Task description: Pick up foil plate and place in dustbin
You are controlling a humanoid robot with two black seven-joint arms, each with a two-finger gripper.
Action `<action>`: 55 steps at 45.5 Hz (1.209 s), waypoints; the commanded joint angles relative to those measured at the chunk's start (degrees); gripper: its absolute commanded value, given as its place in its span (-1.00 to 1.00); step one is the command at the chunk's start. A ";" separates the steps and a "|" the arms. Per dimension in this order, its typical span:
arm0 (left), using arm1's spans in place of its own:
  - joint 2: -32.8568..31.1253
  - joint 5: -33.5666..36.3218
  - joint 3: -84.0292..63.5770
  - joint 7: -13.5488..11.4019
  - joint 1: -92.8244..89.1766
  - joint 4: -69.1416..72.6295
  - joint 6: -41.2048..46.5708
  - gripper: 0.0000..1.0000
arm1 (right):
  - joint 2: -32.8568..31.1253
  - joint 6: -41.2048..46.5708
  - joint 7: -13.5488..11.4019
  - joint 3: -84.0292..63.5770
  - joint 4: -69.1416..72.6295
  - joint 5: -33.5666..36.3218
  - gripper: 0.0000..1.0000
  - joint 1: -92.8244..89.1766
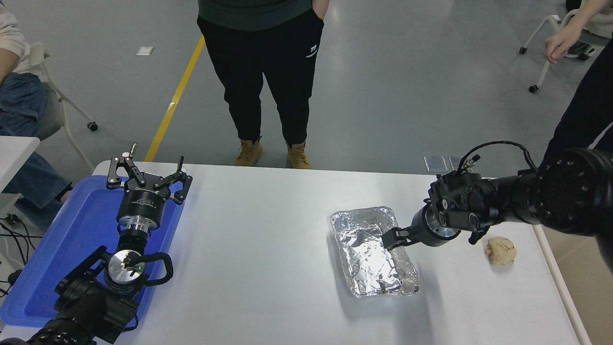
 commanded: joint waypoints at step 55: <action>0.00 0.00 0.05 0.00 0.00 0.00 0.04 1.00 | 1.08 -1.31 0.35 0.12 -2.75 -0.18 -1.00 -3.31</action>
